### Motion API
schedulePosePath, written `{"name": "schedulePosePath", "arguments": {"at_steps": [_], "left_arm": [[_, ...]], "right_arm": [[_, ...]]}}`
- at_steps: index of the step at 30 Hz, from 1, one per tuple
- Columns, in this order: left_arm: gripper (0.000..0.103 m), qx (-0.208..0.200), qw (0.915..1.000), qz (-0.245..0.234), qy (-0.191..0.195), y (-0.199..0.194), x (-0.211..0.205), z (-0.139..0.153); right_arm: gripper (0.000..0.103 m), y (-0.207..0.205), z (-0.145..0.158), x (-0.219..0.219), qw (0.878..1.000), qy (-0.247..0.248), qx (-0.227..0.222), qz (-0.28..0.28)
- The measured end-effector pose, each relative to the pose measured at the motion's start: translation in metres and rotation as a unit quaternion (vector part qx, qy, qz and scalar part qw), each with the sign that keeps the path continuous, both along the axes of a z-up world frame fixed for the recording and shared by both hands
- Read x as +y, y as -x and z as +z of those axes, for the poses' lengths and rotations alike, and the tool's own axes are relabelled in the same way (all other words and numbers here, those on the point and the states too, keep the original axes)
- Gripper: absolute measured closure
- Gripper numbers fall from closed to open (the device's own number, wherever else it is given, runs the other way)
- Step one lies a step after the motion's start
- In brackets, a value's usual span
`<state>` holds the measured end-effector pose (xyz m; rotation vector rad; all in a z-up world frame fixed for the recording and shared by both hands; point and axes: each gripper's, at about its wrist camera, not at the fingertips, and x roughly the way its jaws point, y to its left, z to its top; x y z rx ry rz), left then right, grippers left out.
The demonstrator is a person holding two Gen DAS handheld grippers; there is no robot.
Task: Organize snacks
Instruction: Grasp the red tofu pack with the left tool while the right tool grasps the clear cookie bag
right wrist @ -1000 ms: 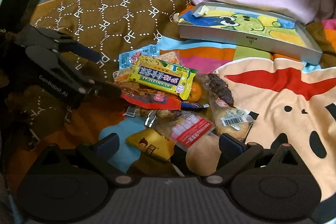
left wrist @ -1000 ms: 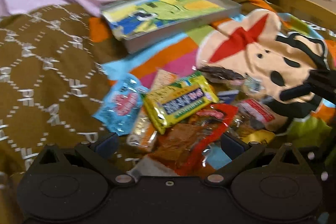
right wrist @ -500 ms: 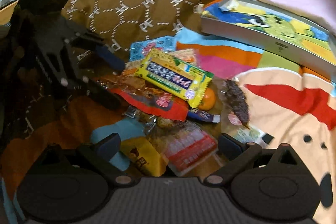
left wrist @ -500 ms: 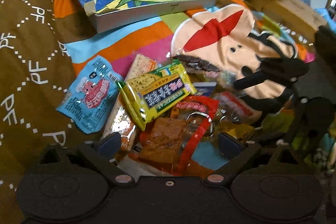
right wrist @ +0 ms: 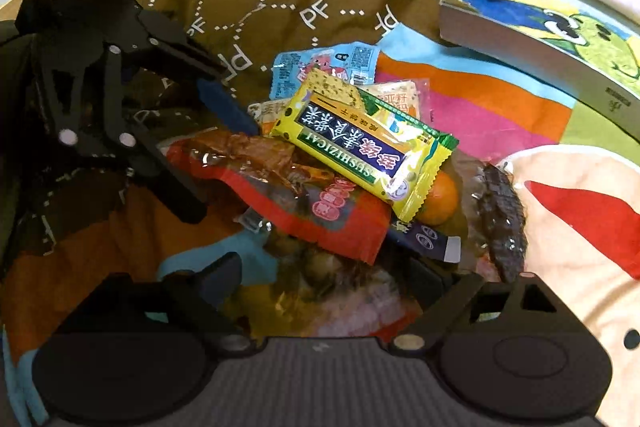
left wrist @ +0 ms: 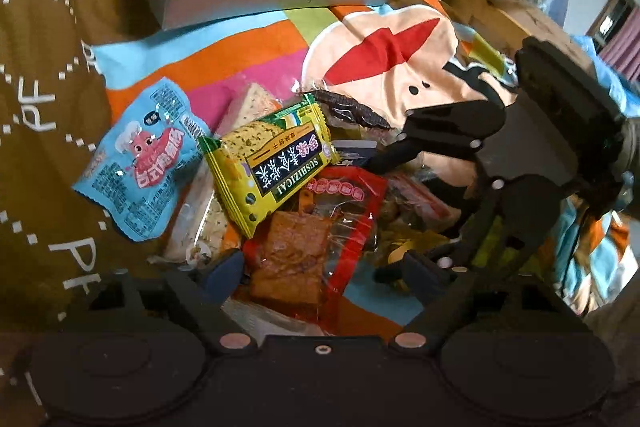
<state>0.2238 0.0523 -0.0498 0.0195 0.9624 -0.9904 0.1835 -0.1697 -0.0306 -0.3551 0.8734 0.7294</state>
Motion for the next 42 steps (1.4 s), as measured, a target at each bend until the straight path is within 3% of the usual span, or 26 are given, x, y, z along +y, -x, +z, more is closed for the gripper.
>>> {"name": "schedulePosePath", "arguments": {"at_steps": [6,15,20,27,31,35,38,42], "left_arm": [[0.038,0.007,0.9992,0.017,-0.035,-0.002,-0.003,-0.001],[0.04,0.02,0.9962,0.044,-0.073,0.017,-0.011,0.006],[0.039,0.043,0.9946,0.059,-0.075,0.03,-0.009,0.007],[0.021,0.042,0.9951,0.045,-0.077,0.022,-0.012,-0.001],[0.021,0.05,0.9944,0.045,-0.082,0.013,-0.013,-0.008],[0.027,0.053,0.9943,0.044,-0.081,0.012,-0.012,-0.008],[0.038,0.049,0.9945,0.036,-0.085,0.017,-0.015,-0.007],[0.044,0.042,0.9941,0.029,-0.096,0.027,-0.021,-0.008]], "right_arm": [[0.024,0.002,0.0,0.003,1.0,0.005,-0.002,0.0],[0.038,0.031,0.011,-0.01,1.0,-0.002,-0.015,-0.023],[0.035,0.047,0.017,-0.014,1.0,-0.019,-0.001,-0.019],[0.024,0.035,0.02,-0.009,0.999,-0.036,-0.002,-0.021],[0.024,0.028,0.013,0.002,1.0,-0.021,-0.007,-0.012],[0.041,0.034,0.009,0.012,1.0,0.0,-0.021,-0.006],[0.042,0.041,0.009,0.021,0.999,0.022,-0.031,-0.009],[0.045,0.049,0.01,0.027,0.998,0.048,-0.032,-0.021]]}}
